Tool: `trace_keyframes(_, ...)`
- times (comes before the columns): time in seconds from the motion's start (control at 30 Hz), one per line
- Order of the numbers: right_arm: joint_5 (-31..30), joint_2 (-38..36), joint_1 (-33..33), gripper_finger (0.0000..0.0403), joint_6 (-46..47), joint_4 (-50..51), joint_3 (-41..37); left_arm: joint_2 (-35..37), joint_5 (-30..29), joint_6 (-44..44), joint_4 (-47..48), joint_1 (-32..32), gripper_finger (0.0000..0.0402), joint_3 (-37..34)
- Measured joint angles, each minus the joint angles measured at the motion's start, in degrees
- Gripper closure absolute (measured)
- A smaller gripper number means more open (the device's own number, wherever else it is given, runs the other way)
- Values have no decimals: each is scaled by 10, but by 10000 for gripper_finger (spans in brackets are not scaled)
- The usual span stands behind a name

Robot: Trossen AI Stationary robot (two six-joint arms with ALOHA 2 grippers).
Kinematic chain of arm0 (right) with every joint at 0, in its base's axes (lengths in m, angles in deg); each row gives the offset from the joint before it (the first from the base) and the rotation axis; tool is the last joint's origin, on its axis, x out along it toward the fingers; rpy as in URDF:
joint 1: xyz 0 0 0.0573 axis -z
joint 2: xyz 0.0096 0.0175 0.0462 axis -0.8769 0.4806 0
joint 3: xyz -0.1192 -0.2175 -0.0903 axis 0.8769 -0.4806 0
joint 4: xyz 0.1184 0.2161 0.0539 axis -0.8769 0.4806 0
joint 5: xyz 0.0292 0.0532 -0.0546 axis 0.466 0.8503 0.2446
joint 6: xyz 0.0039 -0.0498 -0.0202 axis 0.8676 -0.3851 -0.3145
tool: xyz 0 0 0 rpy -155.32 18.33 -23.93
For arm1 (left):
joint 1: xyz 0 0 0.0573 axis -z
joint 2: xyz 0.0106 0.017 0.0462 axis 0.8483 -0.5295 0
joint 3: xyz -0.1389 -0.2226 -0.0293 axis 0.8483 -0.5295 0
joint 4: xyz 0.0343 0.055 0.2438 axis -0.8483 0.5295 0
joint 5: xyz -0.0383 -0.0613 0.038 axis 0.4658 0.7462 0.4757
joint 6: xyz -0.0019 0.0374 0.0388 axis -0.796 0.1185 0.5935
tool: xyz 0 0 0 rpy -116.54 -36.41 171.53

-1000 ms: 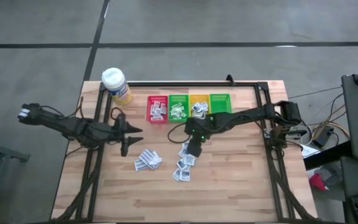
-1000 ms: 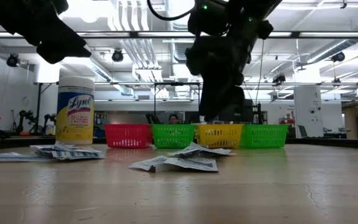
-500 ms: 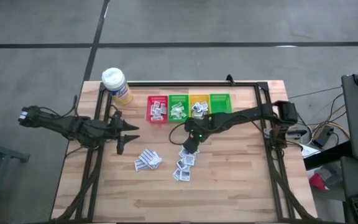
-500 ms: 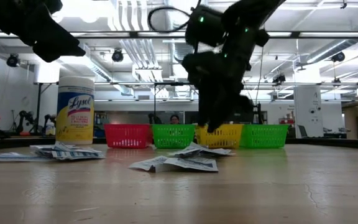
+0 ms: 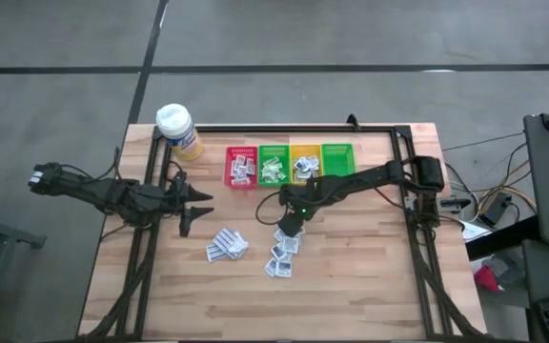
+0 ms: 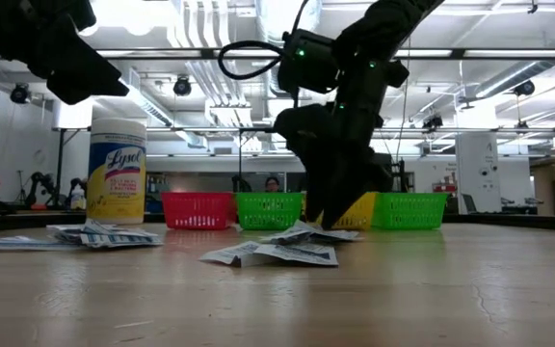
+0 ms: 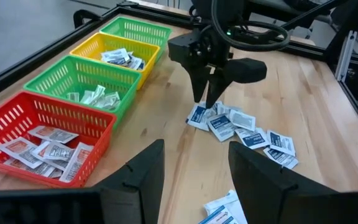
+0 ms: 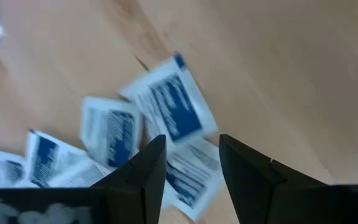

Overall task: Pick & Place First Aid Supplies
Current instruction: Put the alcohol pad into the yellow bin

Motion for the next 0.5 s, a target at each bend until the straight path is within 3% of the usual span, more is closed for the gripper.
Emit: trace_keyframes(0.5, 12, 21, 11, 257, -8, 10, 39, 0, 0, -1, -2, 0, 229, 0)
